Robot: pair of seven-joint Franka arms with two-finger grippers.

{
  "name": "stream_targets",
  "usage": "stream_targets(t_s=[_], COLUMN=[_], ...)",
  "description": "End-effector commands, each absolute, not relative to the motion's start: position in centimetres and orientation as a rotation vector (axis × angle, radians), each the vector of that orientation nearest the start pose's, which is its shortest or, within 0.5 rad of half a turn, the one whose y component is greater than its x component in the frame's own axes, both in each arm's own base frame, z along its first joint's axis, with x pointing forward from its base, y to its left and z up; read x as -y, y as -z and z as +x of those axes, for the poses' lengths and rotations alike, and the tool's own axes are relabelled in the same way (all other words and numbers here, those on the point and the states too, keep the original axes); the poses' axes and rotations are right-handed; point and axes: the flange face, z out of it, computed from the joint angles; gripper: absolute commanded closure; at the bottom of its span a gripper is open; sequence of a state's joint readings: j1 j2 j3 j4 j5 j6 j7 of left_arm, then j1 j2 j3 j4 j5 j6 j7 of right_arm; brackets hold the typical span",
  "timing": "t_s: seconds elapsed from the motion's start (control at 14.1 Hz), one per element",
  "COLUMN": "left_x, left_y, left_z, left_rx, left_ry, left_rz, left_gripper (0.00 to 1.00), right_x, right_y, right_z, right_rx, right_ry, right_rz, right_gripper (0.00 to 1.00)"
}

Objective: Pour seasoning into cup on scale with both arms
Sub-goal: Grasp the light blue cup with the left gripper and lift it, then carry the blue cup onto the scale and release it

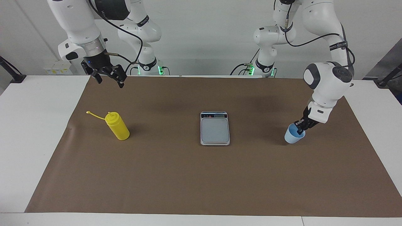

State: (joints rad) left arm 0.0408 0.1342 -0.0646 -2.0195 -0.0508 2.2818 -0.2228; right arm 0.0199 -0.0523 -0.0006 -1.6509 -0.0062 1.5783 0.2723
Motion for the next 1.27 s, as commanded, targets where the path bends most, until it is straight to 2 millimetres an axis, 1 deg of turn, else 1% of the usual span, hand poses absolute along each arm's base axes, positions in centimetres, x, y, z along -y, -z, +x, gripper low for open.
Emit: stream_targets(t_s=[0.0, 0.07, 0.14, 0.21, 0.35, 0.5, 0.64, 0.78, 0.85, 0.99, 1.06, 1.13, 1.2], left_x=[5.7, 8.2, 11.1, 13.8, 18.7, 23.1, 27.0, 31.1, 32.3, 33.4, 34.9, 35.6, 35.5], left_y=[-43.2, -44.0, -44.5, -44.7, -45.0, -45.2, -44.4, -42.9, -42.3, -41.2, -40.7, -40.2, -40.0], left_z=[60.2, 60.3, 60.1, 59.7, 58.6, 57.4, 56.3, 55.0, 54.9, 55.2, 55.0, 54.6, 54.5], left_rx=[0.444, 0.493, 0.516, 0.519, 0.482, 0.490, 0.500, 0.481, 0.476, 0.458, 0.426, 0.406, 0.403], left_ry=[0.180, 0.189, 0.200, 0.209, 0.235, 0.262, 0.267, 0.241, 0.231, 0.214, 0.201, 0.194, 0.181], left_rz=[-3.193, -3.194, -3.198, -3.201, -3.223, -3.245, -3.266, -3.278, -3.278, -3.277, -3.280, -3.281, -3.274], left_gripper=[1.00, 1.00, 1.00, 1.00, 1.00, 1.00, 1.00, 1.00, 1.00, 1.00, 1.00, 1.00, 1.00], right_x=[-0.7, -0.7, -0.7, -0.7, -0.7, -0.7, -0.7, -0.7, -0.7, -0.7, -0.7, -0.7, -0.7], right_y=[-61.6, -61.6, -61.6, -61.6, -61.6, -61.6, -61.6, -61.6, -61.6, -61.6, -61.6, -61.6, -61.6], right_z=[53.5, 53.5, 53.5, 53.5, 53.5, 53.5, 53.5, 53.5, 53.5, 53.5, 53.5, 53.5, 53.5], right_rx=[-0.374, -0.374, -0.374, -0.374, -0.374, -0.374, -0.374, -0.371, -0.374, -0.374, -0.374, -0.374, -0.374], right_ry=[-0.042, -0.042, -0.044, -0.042, -0.042, -0.042, -0.042, -0.042, -0.042, -0.042, -0.042, -0.042, -0.042], right_rz=[-3.128, -3.128, -3.128, -3.128, -3.128, -3.128, -3.128, -3.128, -3.128, -3.128, -3.128, -3.128, -3.128], right_gripper=[0.00, 0.00, 0.00, 0.00, 0.00, 0.00, 0.00, 0.00, 0.00, 0.00, 0.00, 0.00, 0.00])
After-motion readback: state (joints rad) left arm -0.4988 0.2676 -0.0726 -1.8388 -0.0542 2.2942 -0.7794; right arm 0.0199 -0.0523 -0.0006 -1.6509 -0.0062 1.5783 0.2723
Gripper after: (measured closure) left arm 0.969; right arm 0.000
